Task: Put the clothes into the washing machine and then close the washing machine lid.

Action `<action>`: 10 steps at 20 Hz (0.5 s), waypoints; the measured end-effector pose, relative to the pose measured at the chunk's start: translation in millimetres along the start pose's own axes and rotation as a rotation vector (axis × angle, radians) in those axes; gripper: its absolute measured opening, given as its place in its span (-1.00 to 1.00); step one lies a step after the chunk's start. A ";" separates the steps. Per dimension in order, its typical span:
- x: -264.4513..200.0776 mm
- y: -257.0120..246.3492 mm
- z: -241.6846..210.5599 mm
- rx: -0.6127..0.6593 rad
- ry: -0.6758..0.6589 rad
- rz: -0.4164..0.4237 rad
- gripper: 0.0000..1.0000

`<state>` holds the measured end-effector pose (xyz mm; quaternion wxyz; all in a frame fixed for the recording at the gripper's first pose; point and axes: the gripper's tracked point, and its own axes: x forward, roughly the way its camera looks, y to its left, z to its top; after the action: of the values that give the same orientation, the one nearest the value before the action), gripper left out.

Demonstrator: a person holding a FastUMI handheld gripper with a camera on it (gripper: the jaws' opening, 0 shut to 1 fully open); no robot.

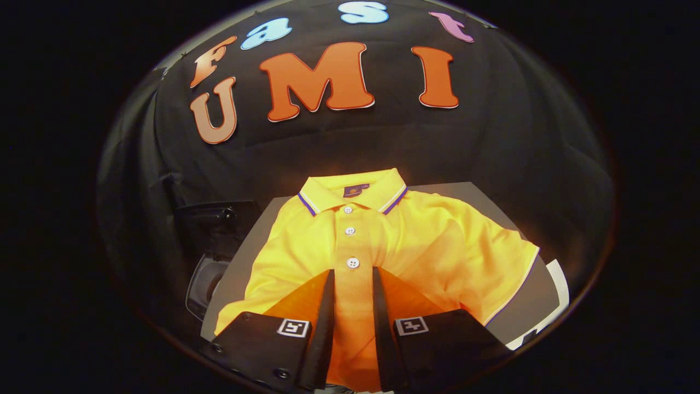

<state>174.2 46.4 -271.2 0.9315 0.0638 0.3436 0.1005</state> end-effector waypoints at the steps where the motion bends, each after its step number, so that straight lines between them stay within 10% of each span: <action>1: -1.3 0.5 2.0 0.042 -0.023 0.009 -0.59; 7: -10.6 -0.5 5.9 0.308 -0.129 0.101 -0.74; 10: -17.8 1.5 9.9 0.238 -0.189 0.113 -0.75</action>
<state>167.2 43.2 -252.3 0.9385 0.2020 0.2598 0.1047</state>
